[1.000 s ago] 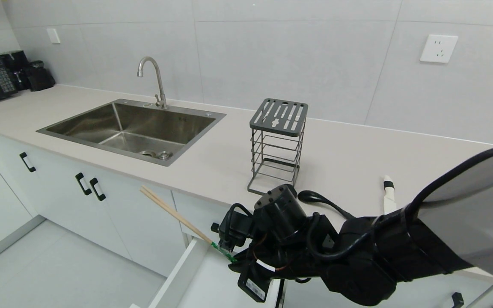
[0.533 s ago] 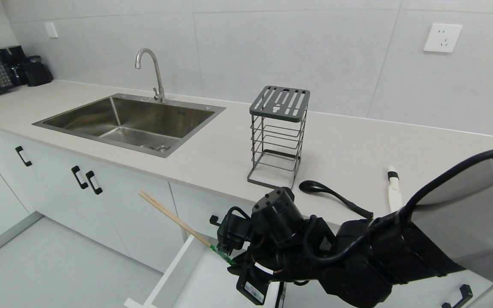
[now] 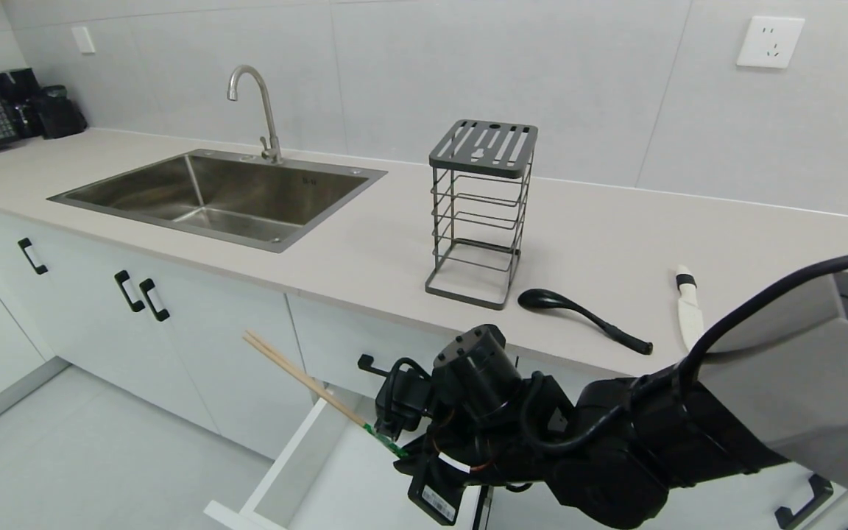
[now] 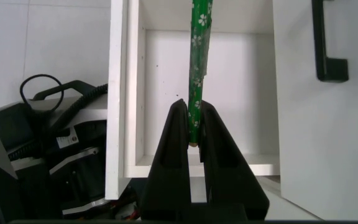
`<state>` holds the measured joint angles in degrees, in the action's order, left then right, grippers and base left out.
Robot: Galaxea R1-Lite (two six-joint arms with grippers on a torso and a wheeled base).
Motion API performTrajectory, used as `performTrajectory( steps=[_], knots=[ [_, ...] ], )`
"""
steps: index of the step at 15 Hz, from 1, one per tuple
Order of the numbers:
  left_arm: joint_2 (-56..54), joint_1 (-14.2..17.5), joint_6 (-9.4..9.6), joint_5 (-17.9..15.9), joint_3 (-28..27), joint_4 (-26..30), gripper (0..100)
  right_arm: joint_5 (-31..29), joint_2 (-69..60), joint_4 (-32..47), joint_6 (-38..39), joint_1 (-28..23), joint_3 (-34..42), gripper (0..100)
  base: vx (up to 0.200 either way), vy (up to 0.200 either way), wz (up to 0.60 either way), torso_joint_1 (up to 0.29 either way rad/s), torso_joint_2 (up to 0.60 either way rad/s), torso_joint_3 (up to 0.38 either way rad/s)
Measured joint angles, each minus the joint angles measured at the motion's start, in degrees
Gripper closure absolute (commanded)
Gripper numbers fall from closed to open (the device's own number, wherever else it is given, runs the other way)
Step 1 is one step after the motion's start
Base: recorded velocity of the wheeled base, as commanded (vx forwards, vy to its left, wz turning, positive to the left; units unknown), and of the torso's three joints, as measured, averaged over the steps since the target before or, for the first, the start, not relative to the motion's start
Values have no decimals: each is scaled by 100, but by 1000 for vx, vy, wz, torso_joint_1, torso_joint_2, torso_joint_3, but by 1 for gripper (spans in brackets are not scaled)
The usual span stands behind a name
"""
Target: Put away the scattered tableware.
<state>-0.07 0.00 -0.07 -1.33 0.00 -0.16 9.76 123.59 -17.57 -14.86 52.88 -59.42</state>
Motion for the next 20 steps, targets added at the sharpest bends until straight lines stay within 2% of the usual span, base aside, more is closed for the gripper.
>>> performTrajectory(
  steps=[9, 17, 20],
  knots=[
    [0, 0, 0, 2, 0, 0, 0, -2, 65, 2, -13, -35, 2, 100, 0, 0, 0, -133, 255, 125],
    [0, 0, 0, 0, 0, -6, 0, -2, 135, -11, -29, -51, -4, 100, 0, 0, 0, -236, 373, 160],
    [0, 0, 0, 0, 0, 0, 0, -2, 155, -5, -30, -71, -17, 100, 0, 0, 0, -129, 219, 115]
  ],
)
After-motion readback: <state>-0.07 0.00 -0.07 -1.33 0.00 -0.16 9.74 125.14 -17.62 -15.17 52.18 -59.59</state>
